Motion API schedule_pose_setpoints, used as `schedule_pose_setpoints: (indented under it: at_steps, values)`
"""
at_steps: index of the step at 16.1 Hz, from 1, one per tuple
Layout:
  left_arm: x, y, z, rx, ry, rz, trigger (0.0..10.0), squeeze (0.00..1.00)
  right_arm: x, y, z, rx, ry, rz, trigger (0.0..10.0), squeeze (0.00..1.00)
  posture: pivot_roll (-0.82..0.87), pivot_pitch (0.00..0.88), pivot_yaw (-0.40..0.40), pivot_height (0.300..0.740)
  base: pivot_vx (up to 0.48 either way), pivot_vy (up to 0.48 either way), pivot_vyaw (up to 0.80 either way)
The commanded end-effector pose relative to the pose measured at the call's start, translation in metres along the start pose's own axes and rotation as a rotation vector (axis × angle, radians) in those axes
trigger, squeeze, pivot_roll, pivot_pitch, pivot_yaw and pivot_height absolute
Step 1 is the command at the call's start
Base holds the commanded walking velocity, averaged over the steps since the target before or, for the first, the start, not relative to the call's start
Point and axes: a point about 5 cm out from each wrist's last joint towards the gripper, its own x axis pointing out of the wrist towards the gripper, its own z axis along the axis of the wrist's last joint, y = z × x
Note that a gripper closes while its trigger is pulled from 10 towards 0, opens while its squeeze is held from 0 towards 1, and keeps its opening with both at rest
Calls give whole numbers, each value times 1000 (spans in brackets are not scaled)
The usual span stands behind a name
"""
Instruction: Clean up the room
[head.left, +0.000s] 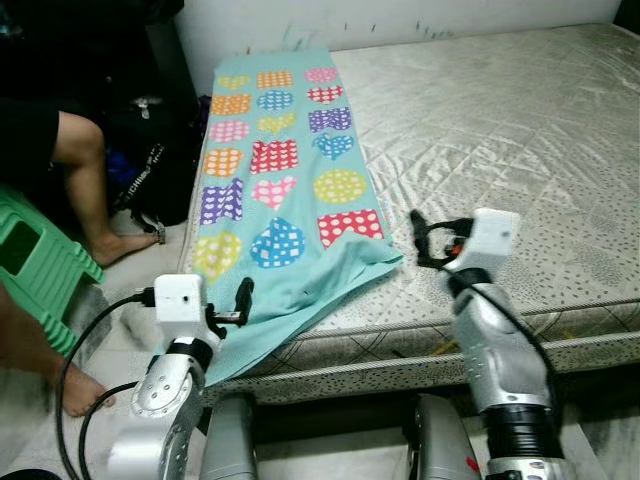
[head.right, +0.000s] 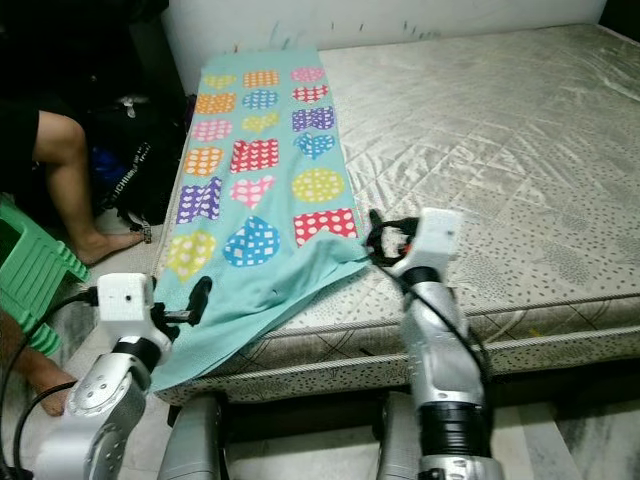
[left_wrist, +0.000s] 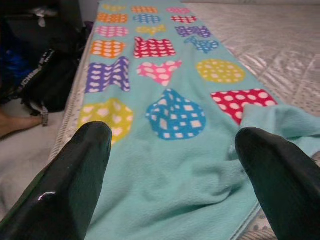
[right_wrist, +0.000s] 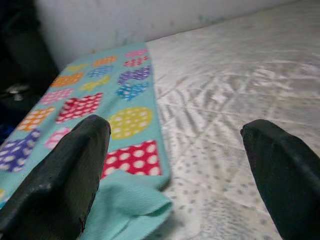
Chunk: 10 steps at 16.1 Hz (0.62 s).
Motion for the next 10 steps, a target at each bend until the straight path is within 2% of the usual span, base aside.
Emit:
schedule_pose_setpoints:
  at_steps: [1, 10]
  values:
    - [1, 3, 0, 15, -3, 5, 10000, 0, 3, 4, 9, 13, -20, 9, 10000, 0, -99, 0, 77, 607, 0, 0, 0]
    - [7, 1, -4, 5, -16, 17, 10000, 0, 4, 6, 21, -19, -38, 24, 10000, 0, -122, 0, 72, 701, 0, 0, 0]
